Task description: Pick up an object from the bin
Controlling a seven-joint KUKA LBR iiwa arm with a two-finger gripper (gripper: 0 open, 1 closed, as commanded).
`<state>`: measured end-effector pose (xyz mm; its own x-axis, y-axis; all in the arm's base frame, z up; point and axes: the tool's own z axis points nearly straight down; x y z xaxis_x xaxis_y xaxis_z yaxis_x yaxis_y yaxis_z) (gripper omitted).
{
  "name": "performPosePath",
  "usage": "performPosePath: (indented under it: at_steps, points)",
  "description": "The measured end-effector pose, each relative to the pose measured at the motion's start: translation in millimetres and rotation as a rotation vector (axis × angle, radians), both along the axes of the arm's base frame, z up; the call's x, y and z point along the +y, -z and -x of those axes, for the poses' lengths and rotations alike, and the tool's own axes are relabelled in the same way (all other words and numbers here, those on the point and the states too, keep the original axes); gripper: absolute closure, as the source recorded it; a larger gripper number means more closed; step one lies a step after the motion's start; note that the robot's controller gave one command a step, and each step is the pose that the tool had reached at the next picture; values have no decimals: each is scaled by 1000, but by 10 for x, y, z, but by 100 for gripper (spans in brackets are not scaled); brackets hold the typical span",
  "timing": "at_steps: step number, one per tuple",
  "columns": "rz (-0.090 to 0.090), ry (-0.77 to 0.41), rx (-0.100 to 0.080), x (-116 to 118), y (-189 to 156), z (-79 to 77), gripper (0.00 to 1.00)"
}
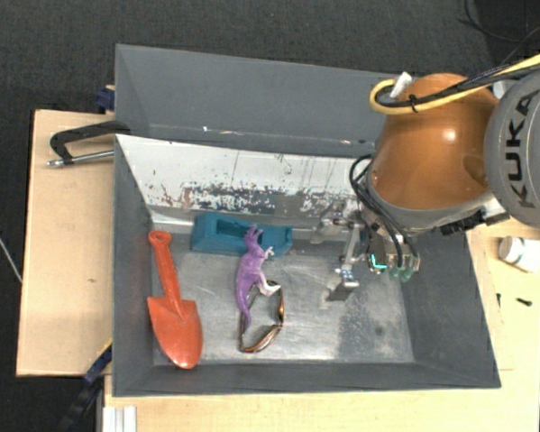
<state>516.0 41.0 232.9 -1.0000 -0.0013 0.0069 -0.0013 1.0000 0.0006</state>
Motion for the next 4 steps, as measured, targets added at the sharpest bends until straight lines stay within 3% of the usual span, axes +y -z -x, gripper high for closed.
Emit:
performPosePath:
  at_steps: [1,2,3,4]
  points:
    - [0,1,-8,-2,-39,-15,0]
    - [-1,40,-16,201,405,-162,0]
    - [-2,29,-2,108,658,-408,0]
    - [1,-78,-23,183,839,-602,0]
